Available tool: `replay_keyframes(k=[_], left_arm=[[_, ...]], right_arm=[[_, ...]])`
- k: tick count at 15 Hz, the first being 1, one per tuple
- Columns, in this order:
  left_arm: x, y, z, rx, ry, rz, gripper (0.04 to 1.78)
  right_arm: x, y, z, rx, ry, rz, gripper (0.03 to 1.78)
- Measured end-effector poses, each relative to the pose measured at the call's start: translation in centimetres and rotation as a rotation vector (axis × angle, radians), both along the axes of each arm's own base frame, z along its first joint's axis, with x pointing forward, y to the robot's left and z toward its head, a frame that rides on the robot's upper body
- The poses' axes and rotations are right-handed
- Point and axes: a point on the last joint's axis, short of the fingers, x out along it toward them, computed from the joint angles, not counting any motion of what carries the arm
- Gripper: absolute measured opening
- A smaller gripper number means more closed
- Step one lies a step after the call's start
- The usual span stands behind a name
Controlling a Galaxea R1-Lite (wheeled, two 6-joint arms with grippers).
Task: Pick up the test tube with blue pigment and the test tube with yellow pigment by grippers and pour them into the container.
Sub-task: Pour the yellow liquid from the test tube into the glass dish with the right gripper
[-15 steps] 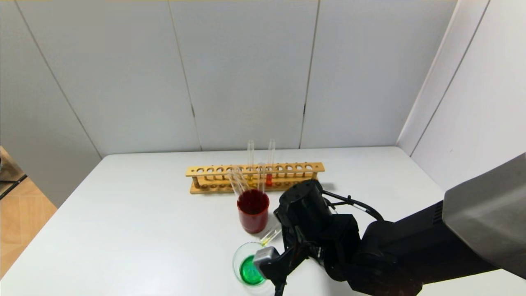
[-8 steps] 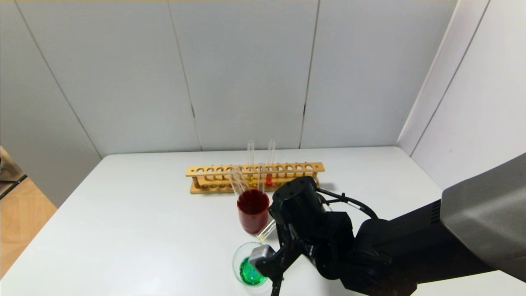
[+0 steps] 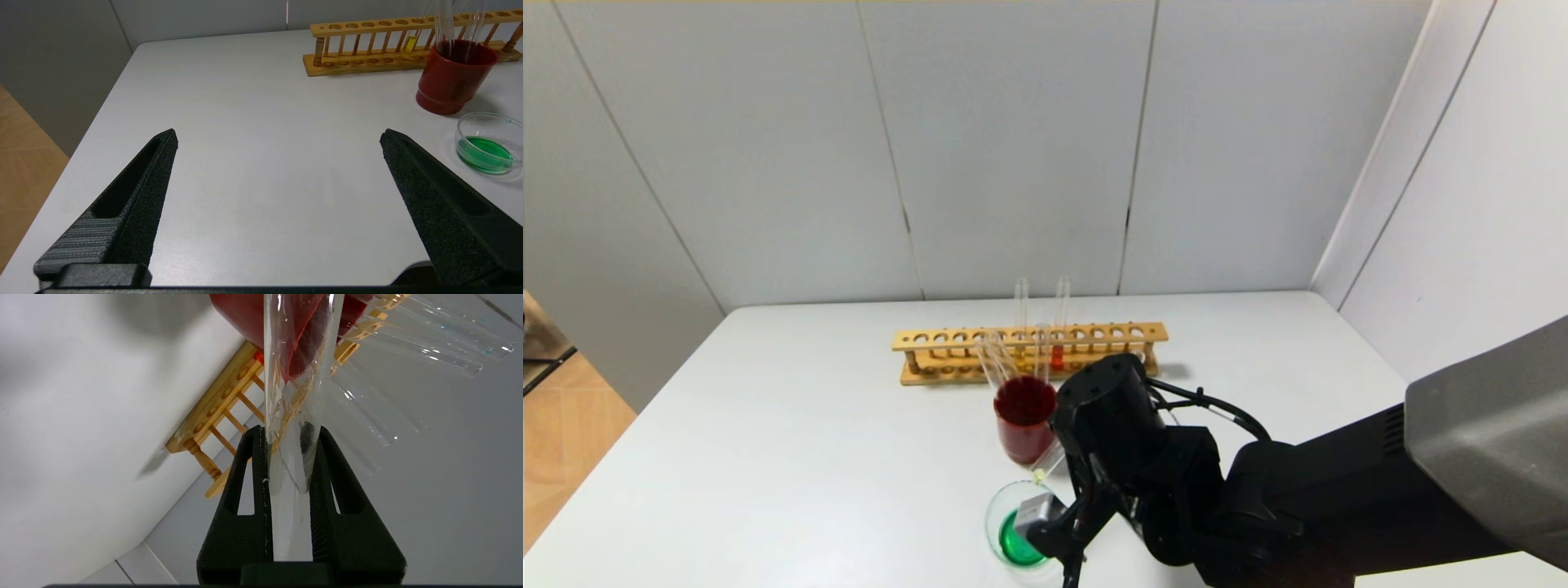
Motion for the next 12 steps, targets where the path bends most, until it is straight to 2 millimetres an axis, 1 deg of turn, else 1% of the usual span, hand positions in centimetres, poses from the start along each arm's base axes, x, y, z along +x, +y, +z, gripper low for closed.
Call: replay_keyframes(k=[12], left_arm=[[0.0, 0.0, 0.0, 0.0, 0.0, 0.0, 1.75]], right_arm=[[-0.02, 0.15, 0.03, -0.01, -0.01, 0.011, 0.34]])
